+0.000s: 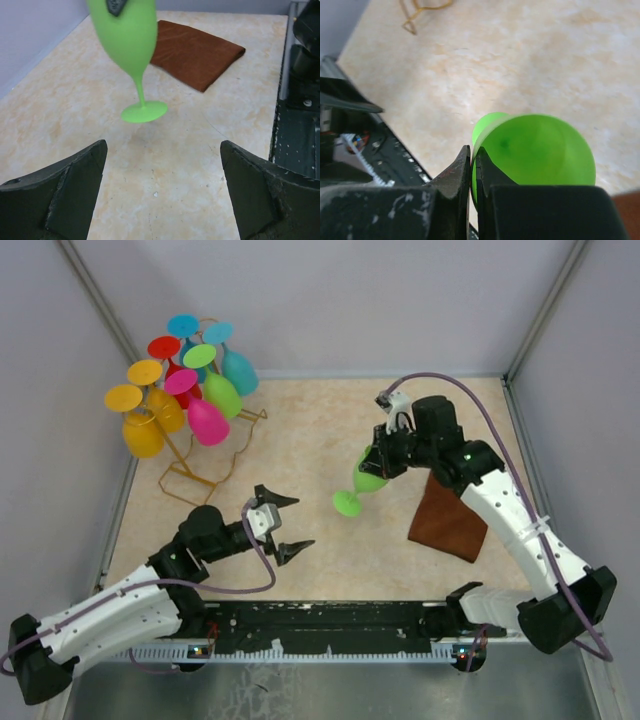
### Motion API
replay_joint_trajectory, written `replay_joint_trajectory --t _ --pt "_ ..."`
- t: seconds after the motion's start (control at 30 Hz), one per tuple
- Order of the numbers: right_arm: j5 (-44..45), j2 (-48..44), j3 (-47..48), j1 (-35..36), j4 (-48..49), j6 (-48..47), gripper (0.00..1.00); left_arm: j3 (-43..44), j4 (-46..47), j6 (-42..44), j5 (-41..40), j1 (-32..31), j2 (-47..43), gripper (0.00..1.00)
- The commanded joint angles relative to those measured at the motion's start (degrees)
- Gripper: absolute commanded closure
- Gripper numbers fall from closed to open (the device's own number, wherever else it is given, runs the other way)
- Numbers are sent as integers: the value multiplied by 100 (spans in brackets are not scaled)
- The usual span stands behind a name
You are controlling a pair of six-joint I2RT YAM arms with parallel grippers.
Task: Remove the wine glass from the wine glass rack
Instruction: Place the wine glass at the center of the board.
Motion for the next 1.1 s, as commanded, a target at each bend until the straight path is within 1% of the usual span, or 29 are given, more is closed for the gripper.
replay_joint_trajectory --t 0.0,0.1,0.17,0.23,0.4,0.53,0.73,0.87,1.07 --pt "1768 21 -78 187 13 -300 100 -114 694 -882 -1178 -6 -52 0" --pt "2593 281 35 278 -191 -347 100 -101 724 -1294 -1632 -4 -27 0" --pt "3129 396 6 341 -112 -327 100 -65 644 -1667 -1985 1 -9 0" --pt "3399 459 -70 377 84 -323 100 -27 549 -1957 -2192 -2 -11 0" --pt "3319 652 -159 396 642 -176 100 -74 498 -2473 -2546 -1 -216 0" --pt "3208 934 -70 396 969 -59 100 -89 434 -2553 -2584 -6 -391 0" --pt "3144 1502 312 403 1006 72 100 107 15 -2597 -2760 -3 -480 0" --pt "2954 1773 439 448 1054 112 100 119 -25 -2621 -2778 0 -589 0" --pt "3042 2130 601 676 988 -125 100 160 -190 -2661 -2814 -2 -678 0"
